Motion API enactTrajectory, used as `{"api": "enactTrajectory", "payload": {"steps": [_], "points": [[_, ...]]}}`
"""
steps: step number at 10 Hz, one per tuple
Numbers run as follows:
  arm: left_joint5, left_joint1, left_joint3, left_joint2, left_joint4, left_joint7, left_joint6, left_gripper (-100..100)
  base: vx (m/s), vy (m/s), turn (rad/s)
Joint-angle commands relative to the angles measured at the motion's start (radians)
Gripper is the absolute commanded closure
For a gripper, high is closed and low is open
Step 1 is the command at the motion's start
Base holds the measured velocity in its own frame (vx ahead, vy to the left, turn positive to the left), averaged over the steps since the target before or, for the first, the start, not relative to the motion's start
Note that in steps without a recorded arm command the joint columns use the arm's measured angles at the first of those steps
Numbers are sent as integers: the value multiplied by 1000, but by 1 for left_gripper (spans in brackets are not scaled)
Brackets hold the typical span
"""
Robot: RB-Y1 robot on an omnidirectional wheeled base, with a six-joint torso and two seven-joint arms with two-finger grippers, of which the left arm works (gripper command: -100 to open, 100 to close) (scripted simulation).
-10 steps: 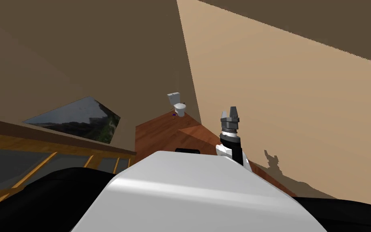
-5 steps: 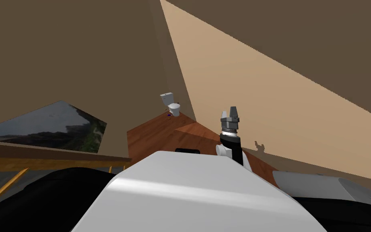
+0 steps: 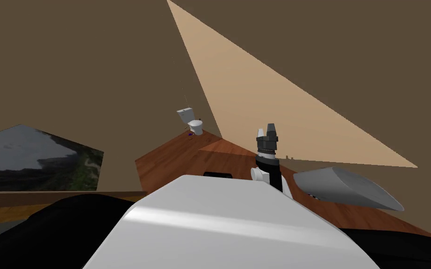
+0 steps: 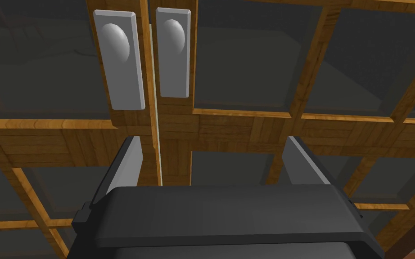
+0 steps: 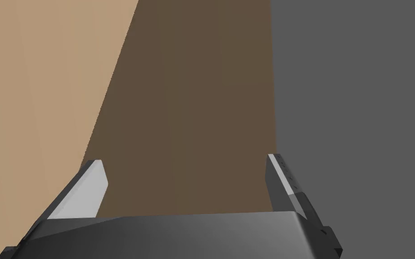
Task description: Push the door open
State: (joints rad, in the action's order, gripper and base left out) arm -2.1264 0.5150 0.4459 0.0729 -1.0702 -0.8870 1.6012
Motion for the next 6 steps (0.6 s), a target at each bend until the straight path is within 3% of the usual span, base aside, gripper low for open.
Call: {"api": "enactTrajectory", "payload": {"steps": [1,6], "points": [[-31,9,7,-7,5,-9,21,-100,-189,-64,-277],[-120,12,25,-29,53,-51,87,-100,-193,-36,-279]]}}
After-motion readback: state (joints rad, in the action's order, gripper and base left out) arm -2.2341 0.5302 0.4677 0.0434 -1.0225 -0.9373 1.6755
